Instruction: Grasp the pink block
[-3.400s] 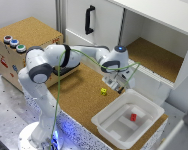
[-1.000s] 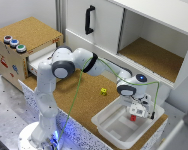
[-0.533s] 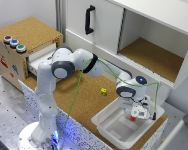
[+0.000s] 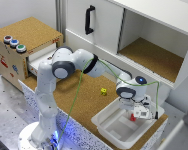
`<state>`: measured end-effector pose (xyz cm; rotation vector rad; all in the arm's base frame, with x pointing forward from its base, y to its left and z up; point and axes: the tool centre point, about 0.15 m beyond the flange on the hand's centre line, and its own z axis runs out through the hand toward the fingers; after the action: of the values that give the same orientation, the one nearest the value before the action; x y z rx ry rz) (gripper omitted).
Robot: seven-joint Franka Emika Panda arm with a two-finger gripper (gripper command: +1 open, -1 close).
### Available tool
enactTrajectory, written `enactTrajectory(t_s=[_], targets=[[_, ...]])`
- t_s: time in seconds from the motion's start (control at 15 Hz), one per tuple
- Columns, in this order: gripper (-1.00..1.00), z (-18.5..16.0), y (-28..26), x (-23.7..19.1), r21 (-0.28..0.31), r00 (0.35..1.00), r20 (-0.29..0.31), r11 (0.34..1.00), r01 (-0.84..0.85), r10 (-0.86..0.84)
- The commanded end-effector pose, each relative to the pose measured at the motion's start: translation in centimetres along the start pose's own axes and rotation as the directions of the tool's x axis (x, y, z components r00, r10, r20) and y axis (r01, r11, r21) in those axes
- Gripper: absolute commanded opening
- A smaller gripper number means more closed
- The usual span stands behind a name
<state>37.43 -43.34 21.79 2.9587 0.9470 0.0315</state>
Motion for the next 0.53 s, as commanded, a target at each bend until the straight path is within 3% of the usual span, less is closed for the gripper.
enactTrajectory(t_s=[0.0,0.2,0.47], targets=[[-1.00,2.1,0.9,0.4,-0.010,0.997,0.078,1.000,0.005,-0.004],[-1.00,-1.8,1.0,1.1,0.027,0.995,0.022,0.994,-0.102,0.101],[-1.00,-7.0,-0.3,3.3,-0.037,0.972,-0.036,0.972,-0.234,0.233]])
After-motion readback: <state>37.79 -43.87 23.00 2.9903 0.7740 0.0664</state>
